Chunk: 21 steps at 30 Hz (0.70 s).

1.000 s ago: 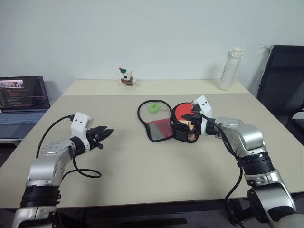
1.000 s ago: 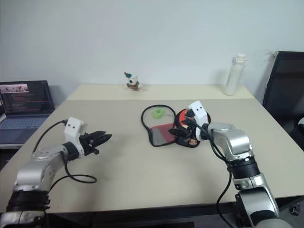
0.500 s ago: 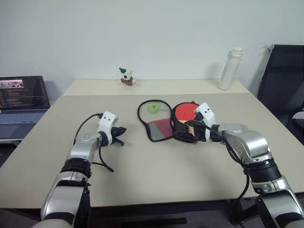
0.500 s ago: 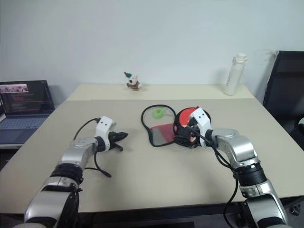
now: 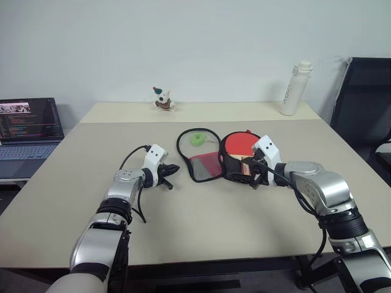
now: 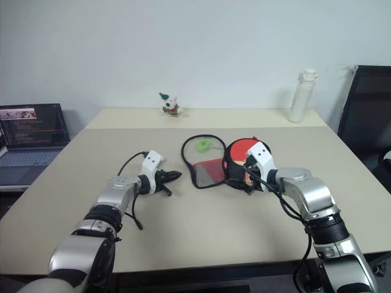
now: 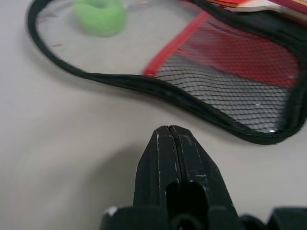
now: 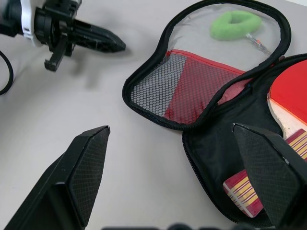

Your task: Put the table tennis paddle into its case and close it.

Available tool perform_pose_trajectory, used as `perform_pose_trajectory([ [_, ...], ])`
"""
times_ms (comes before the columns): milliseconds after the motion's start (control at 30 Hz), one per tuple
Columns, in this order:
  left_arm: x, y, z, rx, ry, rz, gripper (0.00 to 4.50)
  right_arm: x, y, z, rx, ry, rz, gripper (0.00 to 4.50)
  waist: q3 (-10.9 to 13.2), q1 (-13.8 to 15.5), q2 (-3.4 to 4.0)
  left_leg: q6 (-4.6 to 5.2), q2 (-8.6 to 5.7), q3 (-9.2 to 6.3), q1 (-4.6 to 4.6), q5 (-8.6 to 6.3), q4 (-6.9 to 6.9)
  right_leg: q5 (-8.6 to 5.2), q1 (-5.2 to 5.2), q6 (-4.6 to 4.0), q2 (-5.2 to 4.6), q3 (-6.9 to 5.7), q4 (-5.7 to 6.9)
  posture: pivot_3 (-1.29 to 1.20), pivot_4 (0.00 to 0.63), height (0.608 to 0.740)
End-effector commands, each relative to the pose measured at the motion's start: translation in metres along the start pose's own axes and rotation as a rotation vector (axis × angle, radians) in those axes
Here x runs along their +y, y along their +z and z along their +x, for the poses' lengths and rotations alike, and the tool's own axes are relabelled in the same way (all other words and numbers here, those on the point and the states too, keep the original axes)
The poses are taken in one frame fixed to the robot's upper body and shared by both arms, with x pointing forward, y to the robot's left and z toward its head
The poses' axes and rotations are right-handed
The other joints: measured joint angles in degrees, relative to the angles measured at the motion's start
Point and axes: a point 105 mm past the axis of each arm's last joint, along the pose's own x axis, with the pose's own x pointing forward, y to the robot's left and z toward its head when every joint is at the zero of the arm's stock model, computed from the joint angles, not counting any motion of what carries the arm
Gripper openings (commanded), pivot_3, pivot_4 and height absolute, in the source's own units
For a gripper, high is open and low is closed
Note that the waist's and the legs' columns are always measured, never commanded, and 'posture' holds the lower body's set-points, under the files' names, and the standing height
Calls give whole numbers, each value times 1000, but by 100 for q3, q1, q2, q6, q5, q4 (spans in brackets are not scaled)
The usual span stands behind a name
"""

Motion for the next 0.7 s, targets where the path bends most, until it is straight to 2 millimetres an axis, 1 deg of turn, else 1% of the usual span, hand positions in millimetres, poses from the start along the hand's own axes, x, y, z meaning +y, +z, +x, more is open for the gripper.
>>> perform_pose_trajectory([
  [33, -1, 17, 6, -37, 8, 42, 10, -1, 12, -4, -38, -16, -50, 4500, 0, 0, 0, 0, 0, -1, 0, 0, 0, 0, 0, 0, 0, -1, 0, 0, 150, 740],
  [233, -10, 19, 18, -50, 2, 35, 10, -3, 7, -4, -26, -33, -58, 4500, 0, 1, 0, -6, -1, -1, 0, 4, 1, 0, 0, 0, 0, -1, 1, 0, 150, 740],
  [400, -23, 22, 30, -61, -21, 22, 10, -6, 6, -4, -24, -49, -59, 4500, 0, 2, 0, -10, -1, -1, 0, 6, 2, 0, 1, 0, 0, -1, 3, 0, 150, 740],
  [533, -29, 24, 35, -56, -33, 34, 10, -6, 6, -5, -24, -55, -60, 4500, 0, 0, 0, -11, -1, -2, 0, 7, 4, 0, 1, 0, 0, -2, 5, 0, 150, 740],
  [600, -27, 24, 34, -49, -27, 45, 10, -6, 6, -7, -24, -56, -59, 4500, 0, -2, 0, -11, -1, -1, 1, 7, 4, 0, 1, 0, 0, -2, 6, 0, 150, 740],
  [700, -14, 18, 28, -9, 36, 68, 10, -8, 3, -9, -16, -64, -53, 4500, 0, -3, 0, -11, -1, -1, 1, 7, 4, 0, 1, 0, 0, -2, 6, 0, 150, 740],
])
